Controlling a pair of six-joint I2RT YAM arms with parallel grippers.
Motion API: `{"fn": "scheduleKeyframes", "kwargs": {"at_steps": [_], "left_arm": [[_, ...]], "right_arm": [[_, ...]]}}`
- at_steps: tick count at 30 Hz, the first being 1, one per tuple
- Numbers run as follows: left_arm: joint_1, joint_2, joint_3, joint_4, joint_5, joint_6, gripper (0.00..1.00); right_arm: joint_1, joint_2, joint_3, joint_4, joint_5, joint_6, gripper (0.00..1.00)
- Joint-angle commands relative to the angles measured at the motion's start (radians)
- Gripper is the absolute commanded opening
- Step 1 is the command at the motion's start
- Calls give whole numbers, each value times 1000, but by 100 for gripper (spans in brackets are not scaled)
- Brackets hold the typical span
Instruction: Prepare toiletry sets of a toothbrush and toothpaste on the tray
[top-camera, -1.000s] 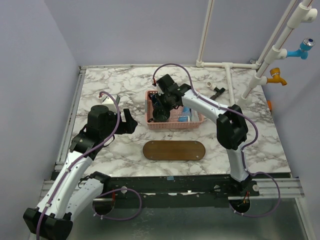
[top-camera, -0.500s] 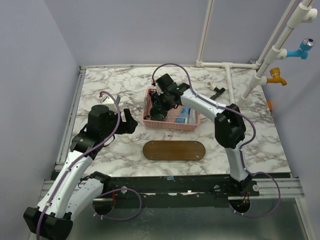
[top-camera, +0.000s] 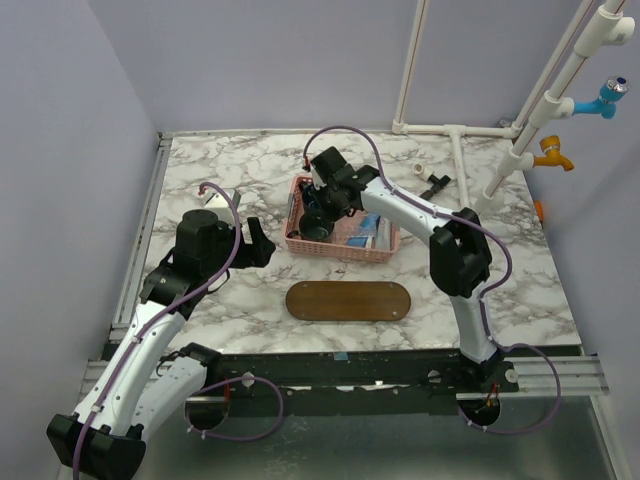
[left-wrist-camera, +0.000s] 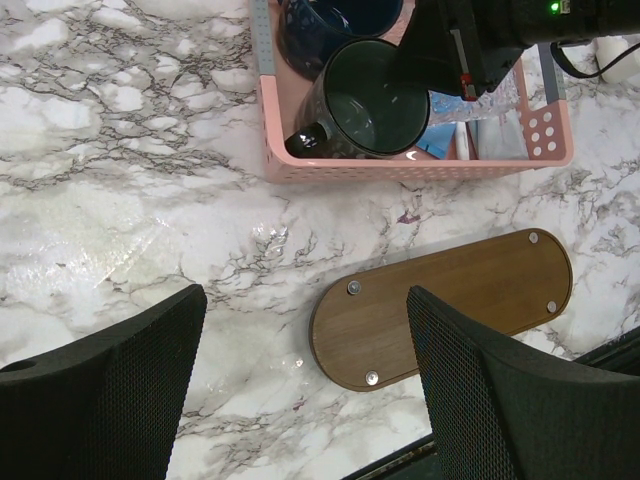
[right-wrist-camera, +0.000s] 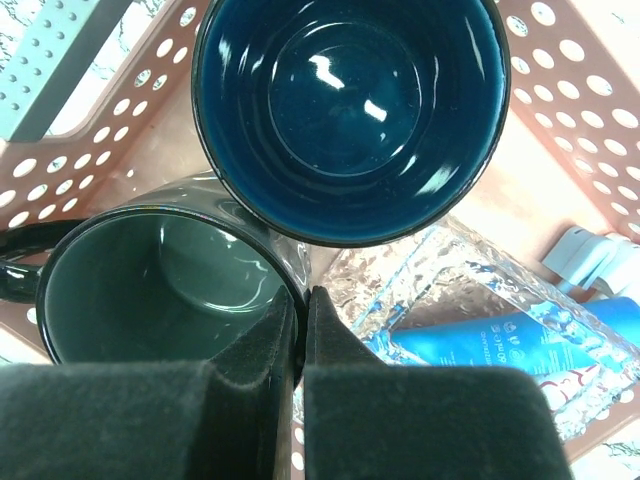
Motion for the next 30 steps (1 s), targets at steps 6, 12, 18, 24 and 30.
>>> {"fn": "scheduleKeyframes", "kwargs": {"at_steps": [6,12,18,24,30], "left_arm": [[-7,-6,8,10,-16,10,81],[-7,-8,9,9,-22,9,81],[-7,-23,6,8,-41,3,81],[-7,-42,0,11,-57,-6,81],[-7,-58,1,3,-102,-7,82]], "right_arm": [[4,-105,31,-50,42,-11,0],[5,-138,52,-62,38,-4,0],[3,-185,61,-79,19,16,1],[6,-238,80,-121,-3,26,1],[27,-300,79,-159,-22,31,1]]}}
